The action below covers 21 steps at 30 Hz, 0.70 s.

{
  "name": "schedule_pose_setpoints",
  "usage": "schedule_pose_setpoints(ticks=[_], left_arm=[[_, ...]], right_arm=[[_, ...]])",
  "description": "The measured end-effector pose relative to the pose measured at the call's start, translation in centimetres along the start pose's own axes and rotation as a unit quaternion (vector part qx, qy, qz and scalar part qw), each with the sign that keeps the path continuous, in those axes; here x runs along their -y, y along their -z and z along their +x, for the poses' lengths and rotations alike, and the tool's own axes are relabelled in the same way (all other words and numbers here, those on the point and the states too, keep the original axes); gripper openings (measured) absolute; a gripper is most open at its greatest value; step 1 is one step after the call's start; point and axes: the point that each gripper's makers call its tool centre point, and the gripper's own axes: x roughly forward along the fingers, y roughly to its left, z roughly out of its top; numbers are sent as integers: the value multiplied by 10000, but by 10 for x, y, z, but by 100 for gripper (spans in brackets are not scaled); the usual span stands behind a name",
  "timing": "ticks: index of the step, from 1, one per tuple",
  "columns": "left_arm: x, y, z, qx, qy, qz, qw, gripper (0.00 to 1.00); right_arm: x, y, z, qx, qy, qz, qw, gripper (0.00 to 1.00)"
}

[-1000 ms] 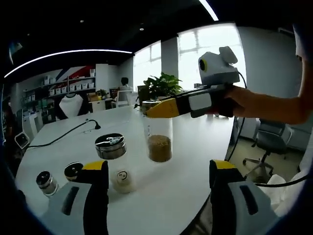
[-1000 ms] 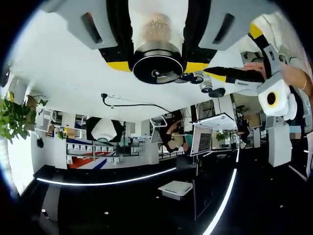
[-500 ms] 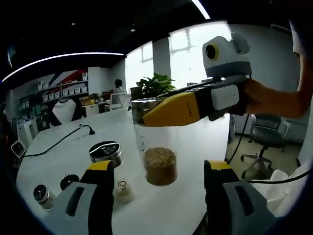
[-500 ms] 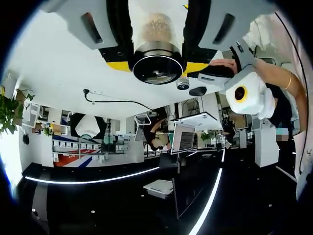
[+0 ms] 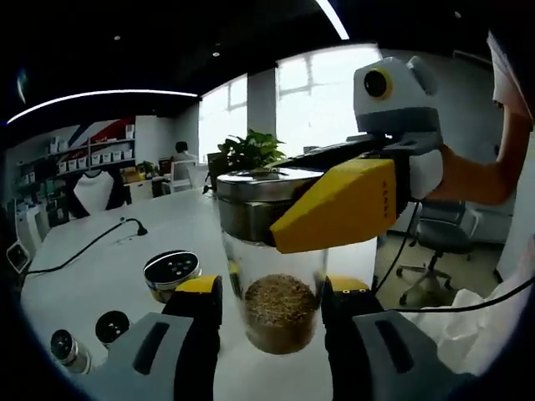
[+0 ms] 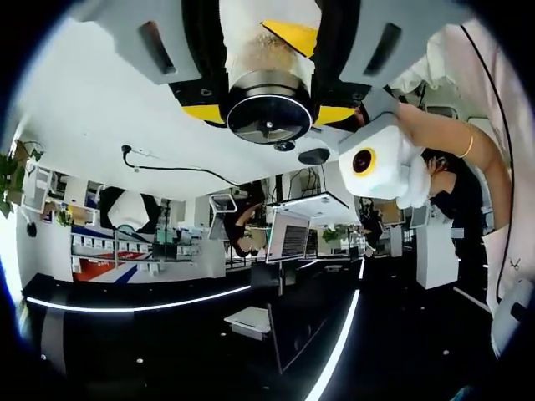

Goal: Rotate the seasoning bottle until the label or dispensing opening points toward the visible target arrow and the bottle remains upright within the marked orientation range

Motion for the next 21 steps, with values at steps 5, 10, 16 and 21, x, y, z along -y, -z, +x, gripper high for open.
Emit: schedule_pose_setpoints(ticks=[5,10,16,21], left_arm=[[2,-4,-1,87,-41,48,9999,46],[4,-9,1,257,-152,-84,9995,45],[1,-4,2,104,-659,-56,9978,44],[-2,-1,2,81,-962,-291,9949,44]], right_arm=[[-7,-4,0,28,-111,-117,9999,36],[-7,-7,-1,99,-120,-162,9997,36],[-10,-2,0,145,-32,-231,9996,36],[-5,-2,2,248,166,-14,9996,36]])
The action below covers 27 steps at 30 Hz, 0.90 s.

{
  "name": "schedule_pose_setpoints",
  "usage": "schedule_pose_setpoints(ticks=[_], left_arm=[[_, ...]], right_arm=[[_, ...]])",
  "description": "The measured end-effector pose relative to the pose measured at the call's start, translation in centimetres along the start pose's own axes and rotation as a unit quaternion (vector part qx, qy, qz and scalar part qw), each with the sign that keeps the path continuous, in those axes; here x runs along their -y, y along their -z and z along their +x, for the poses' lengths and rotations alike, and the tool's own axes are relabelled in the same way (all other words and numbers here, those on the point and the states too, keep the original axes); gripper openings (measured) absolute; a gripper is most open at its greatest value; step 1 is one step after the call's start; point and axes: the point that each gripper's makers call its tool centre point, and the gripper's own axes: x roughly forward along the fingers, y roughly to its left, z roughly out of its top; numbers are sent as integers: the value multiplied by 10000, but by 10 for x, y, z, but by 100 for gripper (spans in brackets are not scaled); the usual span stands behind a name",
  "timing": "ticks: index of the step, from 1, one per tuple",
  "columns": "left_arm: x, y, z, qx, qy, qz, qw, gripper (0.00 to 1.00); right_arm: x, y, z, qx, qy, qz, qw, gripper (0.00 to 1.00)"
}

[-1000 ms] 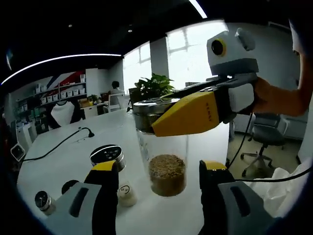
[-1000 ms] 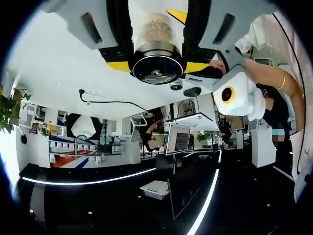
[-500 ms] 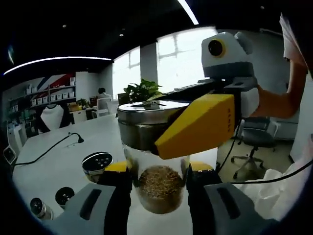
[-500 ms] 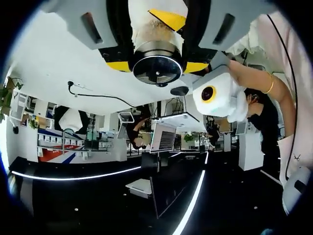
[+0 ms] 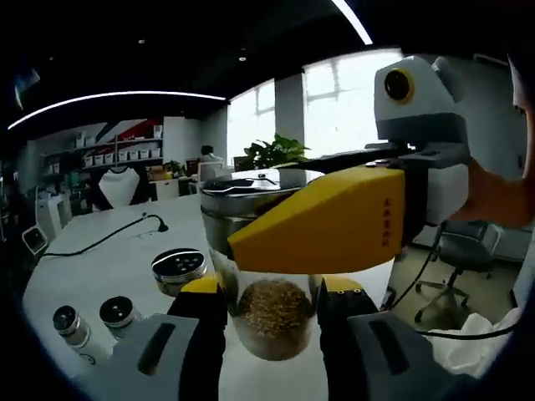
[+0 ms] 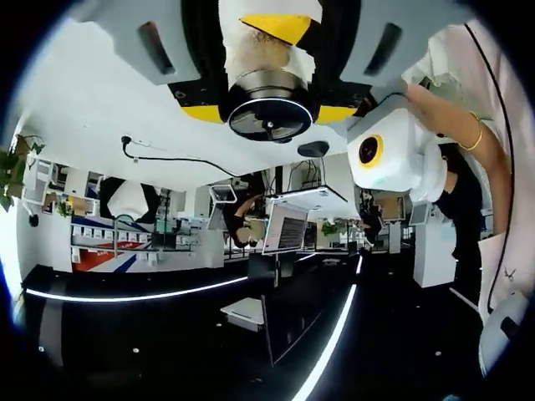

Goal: Rotate the seasoning bottle until the label or dispensing opening points toward the visible target arrow and the bottle remains upright within the marked orientation range

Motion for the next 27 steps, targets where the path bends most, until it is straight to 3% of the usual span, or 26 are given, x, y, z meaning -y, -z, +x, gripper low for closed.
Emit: schedule_pose_setpoints(ticks=[3,7,11,15,21,27], left_arm=[[-5,4,0,-162,-291,225,9992,44],[-9,6,1,-228,-557,32,9982,44],[-19,4,-2,-287,-982,342,9942,44],[-20,3,-3,-268,-1123,290,9929,44],[-18,8,-5,-344,-1037,291,9936,44],[-9,-5,-6,-60,-654,335,9973,45]], right_arm=[[2,3,2,21,234,37,9997,37],[6,4,7,66,615,-30,9981,37],[5,2,11,124,798,-105,9967,37],[7,-1,13,188,1043,-73,9943,37],[10,3,11,106,1105,9,9938,37],[17,-7,2,272,843,446,9951,37]])
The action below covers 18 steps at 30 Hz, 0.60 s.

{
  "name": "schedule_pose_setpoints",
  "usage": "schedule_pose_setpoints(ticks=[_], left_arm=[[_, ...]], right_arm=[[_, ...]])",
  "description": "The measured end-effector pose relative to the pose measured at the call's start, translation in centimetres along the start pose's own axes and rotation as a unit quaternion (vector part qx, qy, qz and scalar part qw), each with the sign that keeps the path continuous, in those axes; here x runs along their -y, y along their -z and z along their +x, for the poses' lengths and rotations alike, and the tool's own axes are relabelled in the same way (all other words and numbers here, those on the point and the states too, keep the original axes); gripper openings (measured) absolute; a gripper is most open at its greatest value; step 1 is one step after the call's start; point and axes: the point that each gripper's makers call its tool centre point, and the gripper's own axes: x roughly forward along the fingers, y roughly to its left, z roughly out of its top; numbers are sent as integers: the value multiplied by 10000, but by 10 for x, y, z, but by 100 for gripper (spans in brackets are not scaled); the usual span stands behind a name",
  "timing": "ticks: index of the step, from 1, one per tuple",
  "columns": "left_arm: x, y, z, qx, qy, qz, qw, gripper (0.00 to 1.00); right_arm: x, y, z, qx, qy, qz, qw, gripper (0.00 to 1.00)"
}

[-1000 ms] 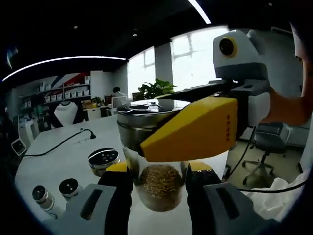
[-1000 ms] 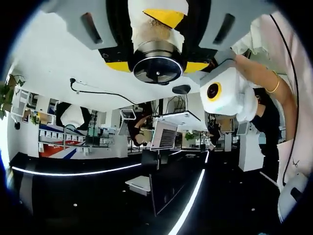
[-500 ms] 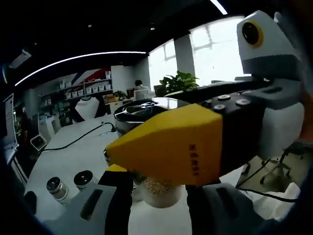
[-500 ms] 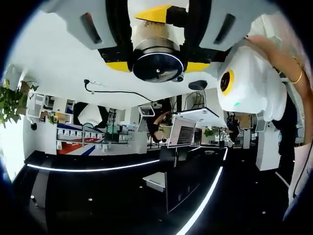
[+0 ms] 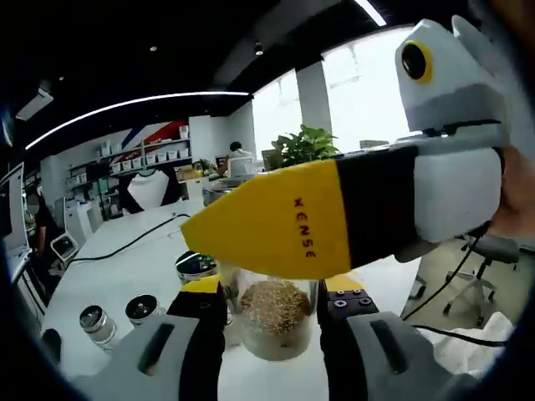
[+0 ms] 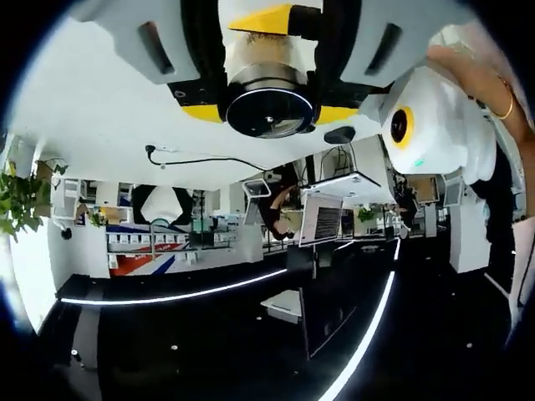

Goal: Rotate the seasoning bottle until the label or dispensing opening points toward the visible target arrow and the bottle remains upright within the marked orientation range

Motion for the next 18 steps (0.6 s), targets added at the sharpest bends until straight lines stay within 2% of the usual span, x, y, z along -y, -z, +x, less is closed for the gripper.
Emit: schedule_pose_setpoints(ticks=[4,5,7,10,12,16,18], left_arm=[[7,-8,1,240,566,-55,9981,44],[10,-12,1,336,831,-24,9960,45],[11,-15,0,400,1006,69,9941,45],[19,-23,-2,500,1577,182,9861,47],[23,-23,-3,420,1875,133,9813,47],[20,-23,-2,433,1719,378,9834,46],[20,-22,-2,408,1638,259,9853,46]], right_arm=[[-6,-7,-5,2,-417,-318,9986,37],[-9,-8,-7,-7,-562,-352,9978,37],[-14,-12,-10,-12,-816,-440,9957,37],[-24,-19,-14,8,-1194,-600,9910,37],[-28,-20,-16,-40,-1349,-739,9881,37],[-25,-19,-16,-61,-1428,-660,9875,37],[-25,-18,-16,-34,-1441,-574,9879,37]])
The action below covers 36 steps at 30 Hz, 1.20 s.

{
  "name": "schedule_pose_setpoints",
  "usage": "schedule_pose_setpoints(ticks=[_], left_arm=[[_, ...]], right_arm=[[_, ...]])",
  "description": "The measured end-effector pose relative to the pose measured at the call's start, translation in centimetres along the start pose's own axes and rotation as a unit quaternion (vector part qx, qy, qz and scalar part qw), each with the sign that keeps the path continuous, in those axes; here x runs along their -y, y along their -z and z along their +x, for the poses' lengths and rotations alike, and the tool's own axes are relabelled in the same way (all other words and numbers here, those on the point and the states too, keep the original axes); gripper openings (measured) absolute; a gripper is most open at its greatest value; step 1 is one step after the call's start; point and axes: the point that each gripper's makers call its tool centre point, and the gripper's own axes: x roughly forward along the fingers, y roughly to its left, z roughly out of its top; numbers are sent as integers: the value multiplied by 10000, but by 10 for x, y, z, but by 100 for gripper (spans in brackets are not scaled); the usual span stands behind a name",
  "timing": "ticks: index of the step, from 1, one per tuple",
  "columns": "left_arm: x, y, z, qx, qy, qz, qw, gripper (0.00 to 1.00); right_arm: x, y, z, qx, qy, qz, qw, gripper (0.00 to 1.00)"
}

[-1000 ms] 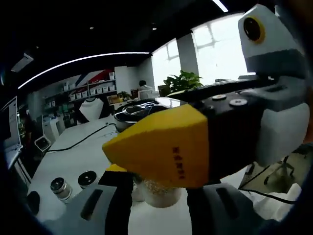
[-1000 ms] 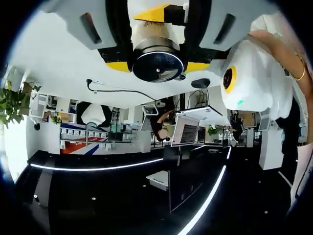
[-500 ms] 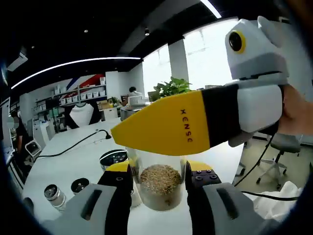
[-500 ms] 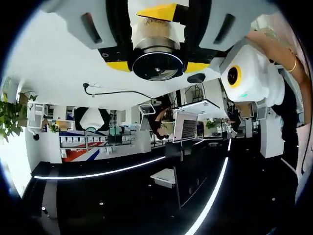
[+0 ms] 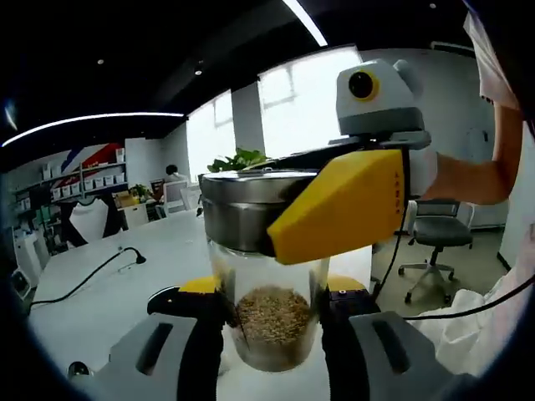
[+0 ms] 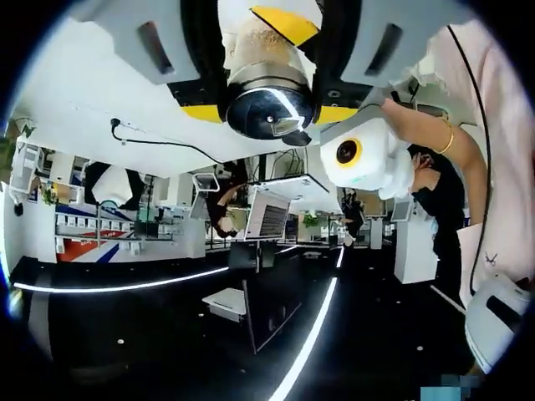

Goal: Rotate the seasoning bottle until the label or dispensing opening points toward the visible target arrow and the bottle remains upright within the marked orientation range

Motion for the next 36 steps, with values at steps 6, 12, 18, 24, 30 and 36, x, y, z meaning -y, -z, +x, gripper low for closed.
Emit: schedule_pose_setpoints(ticks=[6,12,18,24,30,36], left_arm=[[-5,14,2,-214,-683,-246,9971,46],[-15,20,3,-356,-1248,-339,9910,46],[-30,22,-4,-497,-2097,-28,9765,46],[-30,19,-6,-318,-2070,-453,9768,46],[-15,10,1,-22,-1241,-653,9901,46],[0,-5,2,466,-177,-317,9983,52]], right_arm=[[4,13,0,-73,324,154,9993,37],[9,16,3,-40,845,238,9961,36],[15,16,10,72,1589,288,9869,37],[16,11,14,20,1735,65,9848,37],[24,9,1,-3,1367,274,9902,36],[11,1,-7,140,832,496,9952,36]])
